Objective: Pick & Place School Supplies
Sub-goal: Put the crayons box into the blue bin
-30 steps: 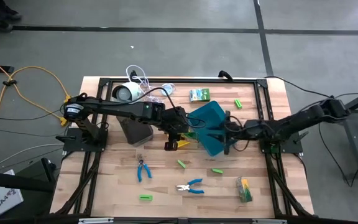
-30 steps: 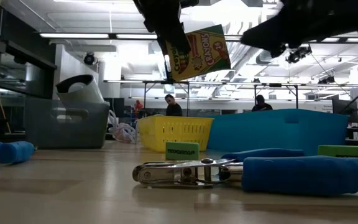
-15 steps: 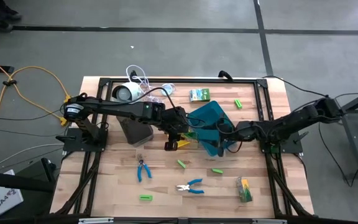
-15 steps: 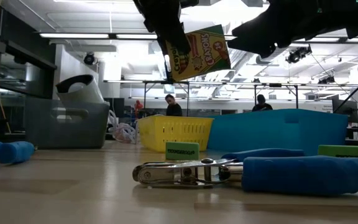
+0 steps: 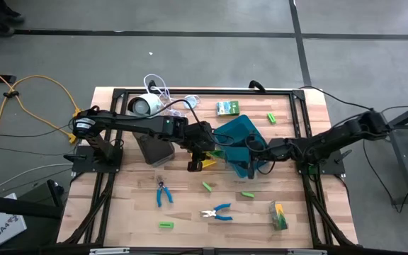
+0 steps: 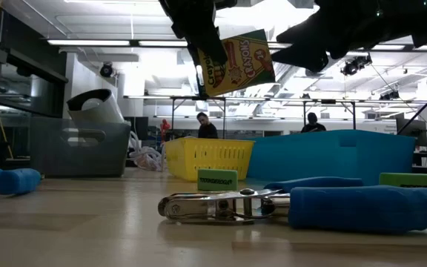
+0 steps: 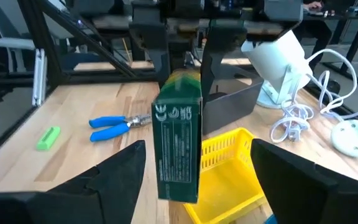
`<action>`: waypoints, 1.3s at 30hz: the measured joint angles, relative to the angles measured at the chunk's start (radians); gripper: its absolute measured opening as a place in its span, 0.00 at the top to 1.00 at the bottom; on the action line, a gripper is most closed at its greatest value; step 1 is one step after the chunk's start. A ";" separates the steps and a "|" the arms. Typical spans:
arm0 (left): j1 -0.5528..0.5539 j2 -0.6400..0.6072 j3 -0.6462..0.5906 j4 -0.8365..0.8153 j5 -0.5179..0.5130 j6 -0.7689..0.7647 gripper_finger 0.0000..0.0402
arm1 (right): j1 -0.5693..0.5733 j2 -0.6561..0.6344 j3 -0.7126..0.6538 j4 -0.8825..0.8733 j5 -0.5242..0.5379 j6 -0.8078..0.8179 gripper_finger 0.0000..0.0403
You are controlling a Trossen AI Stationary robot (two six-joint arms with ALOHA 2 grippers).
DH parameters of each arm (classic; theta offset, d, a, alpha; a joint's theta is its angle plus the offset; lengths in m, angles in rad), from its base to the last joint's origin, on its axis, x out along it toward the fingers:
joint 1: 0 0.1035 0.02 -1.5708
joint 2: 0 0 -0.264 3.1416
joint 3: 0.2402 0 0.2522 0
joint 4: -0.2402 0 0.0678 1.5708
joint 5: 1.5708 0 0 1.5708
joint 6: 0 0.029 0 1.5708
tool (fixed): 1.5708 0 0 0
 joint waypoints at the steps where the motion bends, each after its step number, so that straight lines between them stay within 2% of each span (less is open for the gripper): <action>1: 0.000 0.000 0.000 0.000 0.000 0.000 0.73 | 0.002 0.006 0.000 0.003 0.000 0.000 0.30; 13: 0.000 0.000 0.000 0.038 0.000 0.000 0.73 | 0.026 0.110 0.000 0.157 0.012 -0.030 0.30; 19: 0.000 0.000 0.000 0.071 0.000 0.000 0.73 | 0.026 0.150 0.000 0.219 0.062 -0.064 0.30; 35: 0.000 0.000 -0.001 0.094 0.000 0.000 0.73 | 0.026 0.152 0.000 0.251 0.068 -0.108 0.30; 39: 0.000 0.000 -0.001 0.094 0.000 0.000 0.73 | 0.026 0.152 0.000 0.252 0.068 -0.108 0.33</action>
